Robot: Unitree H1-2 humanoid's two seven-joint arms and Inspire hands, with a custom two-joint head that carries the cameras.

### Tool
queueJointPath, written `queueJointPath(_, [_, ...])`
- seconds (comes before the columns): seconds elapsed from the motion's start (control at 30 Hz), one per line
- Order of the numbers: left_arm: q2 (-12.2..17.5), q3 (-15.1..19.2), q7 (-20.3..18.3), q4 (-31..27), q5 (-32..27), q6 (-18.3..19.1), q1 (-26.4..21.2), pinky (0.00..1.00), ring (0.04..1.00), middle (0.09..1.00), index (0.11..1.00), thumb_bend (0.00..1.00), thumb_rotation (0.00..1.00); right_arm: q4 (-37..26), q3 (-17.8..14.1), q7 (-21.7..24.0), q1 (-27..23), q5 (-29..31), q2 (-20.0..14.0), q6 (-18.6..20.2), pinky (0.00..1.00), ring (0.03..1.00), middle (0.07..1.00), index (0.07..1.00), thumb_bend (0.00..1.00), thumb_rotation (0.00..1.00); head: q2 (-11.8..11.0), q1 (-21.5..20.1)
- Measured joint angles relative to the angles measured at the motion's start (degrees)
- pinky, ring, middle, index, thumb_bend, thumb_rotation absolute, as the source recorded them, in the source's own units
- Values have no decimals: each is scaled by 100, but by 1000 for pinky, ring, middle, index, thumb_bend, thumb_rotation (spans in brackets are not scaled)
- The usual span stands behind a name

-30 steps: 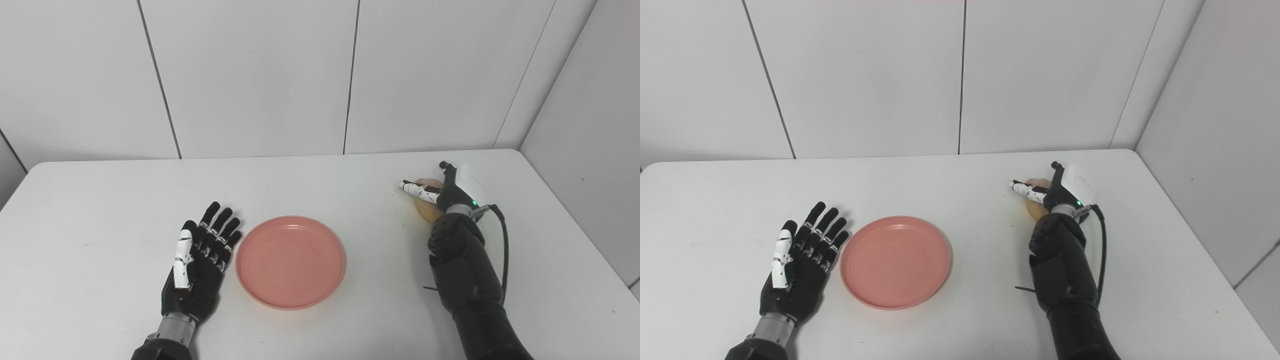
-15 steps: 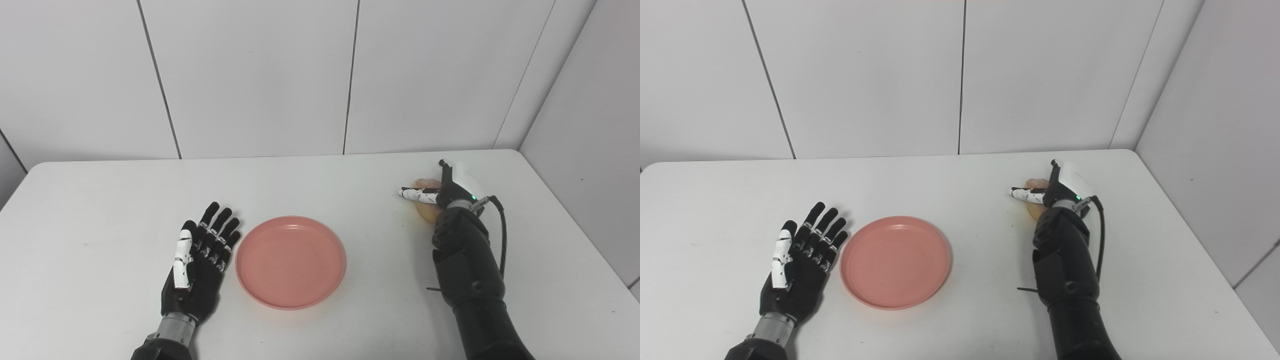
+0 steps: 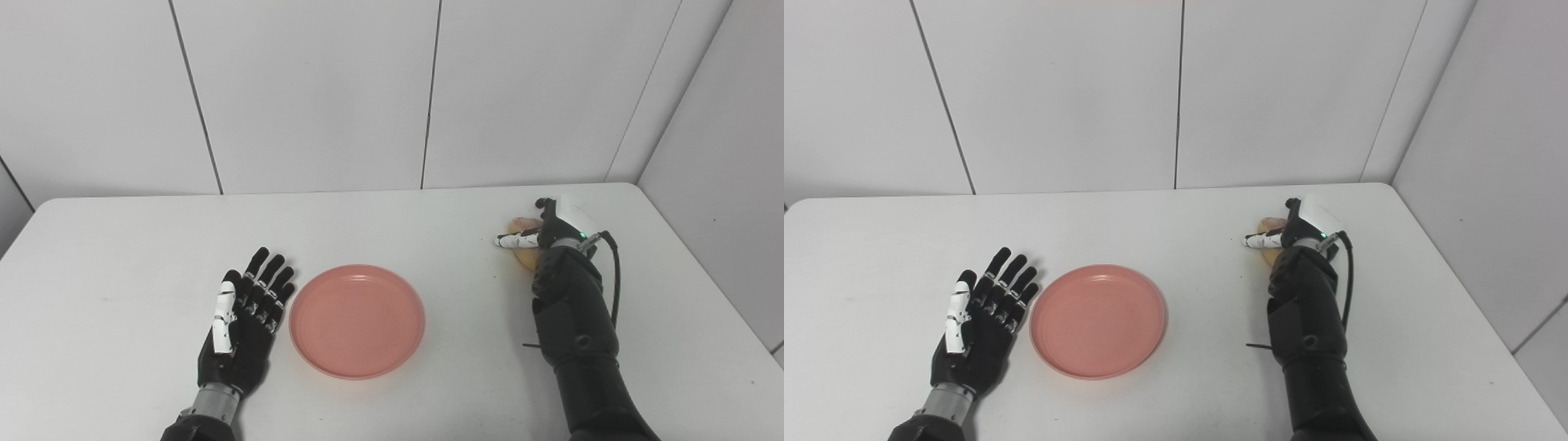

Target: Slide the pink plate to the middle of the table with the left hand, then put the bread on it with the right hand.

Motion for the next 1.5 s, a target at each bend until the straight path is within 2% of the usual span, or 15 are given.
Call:
queueJointPath(0.2, [0, -2, 0, -2, 2, -1, 0, 983, 939, 940, 926, 360, 1000, -51, 16, -57, 41, -18, 10, 0, 487, 616, 703, 760, 827, 209, 18, 9])
queueJointPath(0.3, [0, -1, 1, -4, 2, 1, 0, 978, 937, 938, 925, 358, 1000, -65, 38, -85, 52, -20, 10, 0, 349, 438, 549, 741, 810, 135, 18, 18])
queueJointPath(0.33, [0, -1, 1, -4, 2, 1, 0, 977, 935, 937, 925, 357, 1000, -70, 61, -95, 55, -11, 7, 0, 303, 377, 497, 726, 757, 77, 18, 18])
queueJointPath(0.37, [0, 0, 1, -4, 1, 1, 0, 978, 935, 937, 924, 359, 1000, -86, 111, -80, 69, 30, 0, 1, 277, 344, 485, 708, 647, 31, 26, 18])
queueJointPath(0.4, [-1, -1, 1, -4, 0, 1, 0, 975, 932, 933, 920, 362, 1000, -98, 137, -92, 94, 43, 2, 1, 251, 313, 478, 688, 596, 10, 26, 18])
queueJointPath(0.73, [-1, -3, 1, -24, 1, 1, 4, 985, 944, 943, 932, 356, 1000, -240, 225, 67, 172, -7, -19, 1, 275, 336, 475, 636, 567, 0, 18, 44])
queueJointPath(0.77, [-1, -2, 1, -24, 1, 1, 4, 982, 942, 942, 930, 354, 1000, -254, 226, 85, 175, -15, -19, 1, 284, 344, 477, 549, 545, 0, 18, 44])
queueJointPath(0.8, [-1, -2, 1, -24, 1, 1, 4, 981, 941, 941, 929, 353, 1000, -302, 226, 126, 190, -17, -17, 1, 287, 348, 478, 514, 536, 0, 18, 44])
queueJointPath(0.9, [0, -9, 0, -23, 6, -2, 4, 978, 941, 941, 927, 359, 1000, -419, 264, 200, 237, -13, -10, 2, 281, 352, 441, 531, 525, 0, 0, 79])
queueJointPath(1.03, [0, -13, -2, -19, 7, -8, 4, 976, 941, 941, 928, 360, 1000, -650, 466, 282, 360, 83, -15, 7, 289, 367, 454, 519, 527, 0, 0, 123])
queueJointPath(1.13, [-2, -15, -4, -23, 6, -7, 5, 968, 933, 934, 919, 353, 1000, -864, 505, 448, 390, 83, -5, 7, 274, 356, 449, 525, 526, 0, 0, 158])
queueJointPath(1.43, [-46, -74, 43, -91, 94, -7, 58, 957, 924, 925, 911, 364, 1000, -1957, 776, 692, 411, 32, 148, 11, 259, 351, 437, 513, 529, 0, 9, 377])
queueJointPath(1.5, [-61, -95, 67, -125, 130, -8, 77, 953, 923, 927, 912, 372, 1000, -2165, 863, 733, 429, 26, 189, 12, 243, 321, 417, 529, 523, 0, 9, 456])
